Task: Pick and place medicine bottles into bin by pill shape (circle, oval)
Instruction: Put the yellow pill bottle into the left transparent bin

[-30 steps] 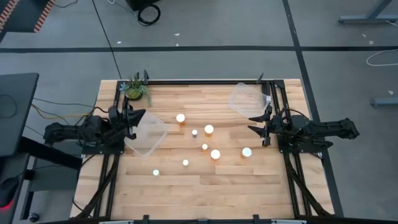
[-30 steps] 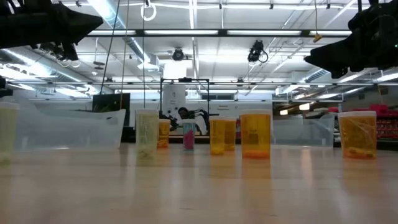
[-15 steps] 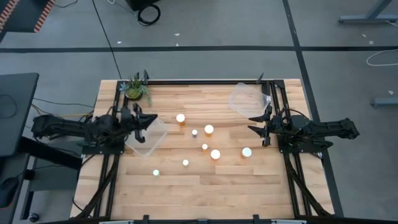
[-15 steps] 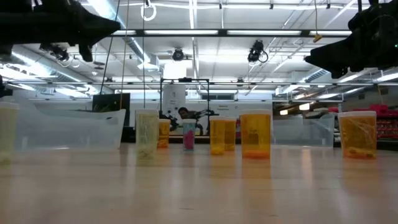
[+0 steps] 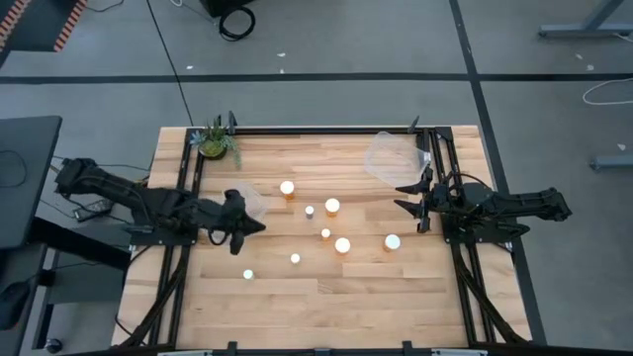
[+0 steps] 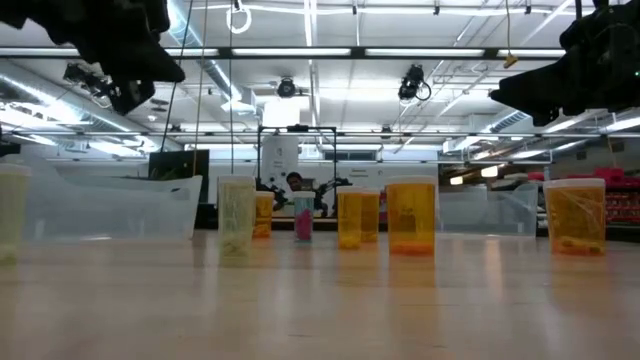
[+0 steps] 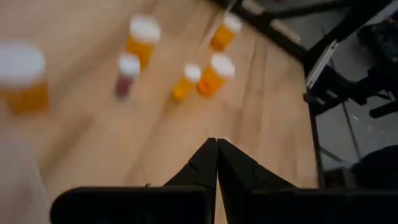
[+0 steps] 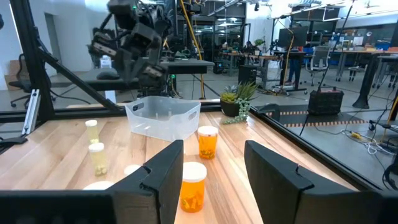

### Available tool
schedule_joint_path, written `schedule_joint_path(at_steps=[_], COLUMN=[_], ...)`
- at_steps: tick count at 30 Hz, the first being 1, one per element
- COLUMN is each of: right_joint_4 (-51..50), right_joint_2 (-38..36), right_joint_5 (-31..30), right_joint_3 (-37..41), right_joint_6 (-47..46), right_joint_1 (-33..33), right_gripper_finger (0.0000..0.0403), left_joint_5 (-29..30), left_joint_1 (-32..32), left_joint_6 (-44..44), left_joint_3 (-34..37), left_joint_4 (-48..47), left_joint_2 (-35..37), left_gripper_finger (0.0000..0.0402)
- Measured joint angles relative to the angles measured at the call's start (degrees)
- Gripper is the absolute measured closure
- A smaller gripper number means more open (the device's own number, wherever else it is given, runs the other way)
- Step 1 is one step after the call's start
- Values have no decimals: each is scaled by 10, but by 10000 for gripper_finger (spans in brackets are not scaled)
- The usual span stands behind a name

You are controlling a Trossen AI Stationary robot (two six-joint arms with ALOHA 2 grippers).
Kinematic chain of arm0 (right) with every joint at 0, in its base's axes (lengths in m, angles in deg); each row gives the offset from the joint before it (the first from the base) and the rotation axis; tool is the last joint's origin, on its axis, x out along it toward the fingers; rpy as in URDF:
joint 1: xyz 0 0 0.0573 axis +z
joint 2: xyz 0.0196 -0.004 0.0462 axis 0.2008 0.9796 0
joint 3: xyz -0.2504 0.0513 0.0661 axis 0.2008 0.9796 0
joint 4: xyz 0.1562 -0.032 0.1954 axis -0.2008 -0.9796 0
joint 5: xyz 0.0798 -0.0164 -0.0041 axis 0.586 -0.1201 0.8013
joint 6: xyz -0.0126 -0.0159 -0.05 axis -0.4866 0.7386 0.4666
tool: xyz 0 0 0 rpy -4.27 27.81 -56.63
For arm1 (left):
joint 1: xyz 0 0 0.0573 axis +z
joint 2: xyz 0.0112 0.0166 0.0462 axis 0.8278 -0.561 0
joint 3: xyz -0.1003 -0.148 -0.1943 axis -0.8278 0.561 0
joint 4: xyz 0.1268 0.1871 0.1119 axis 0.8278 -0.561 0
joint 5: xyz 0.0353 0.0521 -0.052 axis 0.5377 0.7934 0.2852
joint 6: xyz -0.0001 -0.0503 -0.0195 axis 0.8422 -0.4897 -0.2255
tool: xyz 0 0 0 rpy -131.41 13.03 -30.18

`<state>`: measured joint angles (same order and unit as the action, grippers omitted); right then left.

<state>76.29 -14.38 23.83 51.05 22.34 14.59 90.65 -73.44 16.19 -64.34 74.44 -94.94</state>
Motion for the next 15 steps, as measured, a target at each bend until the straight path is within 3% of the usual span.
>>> schedule_joint_path(at_steps=[9,15], right_joint_4=[0,0], right_joint_2=[0,0], right_joint_5=[0,0], right_joint_3=[0,0], right_joint_6=[0,0], right_joint_1=[0,0], right_gripper_finger=[225,225], left_joint_5=[-21,-23], left_joint_1=[-89,-132], left_joint_6=[-236,-357], left_joint_3=[-101,-179], left_joint_4=[-61,-161], left_joint_2=[-90,-144], left_gripper_finger=[387,390])
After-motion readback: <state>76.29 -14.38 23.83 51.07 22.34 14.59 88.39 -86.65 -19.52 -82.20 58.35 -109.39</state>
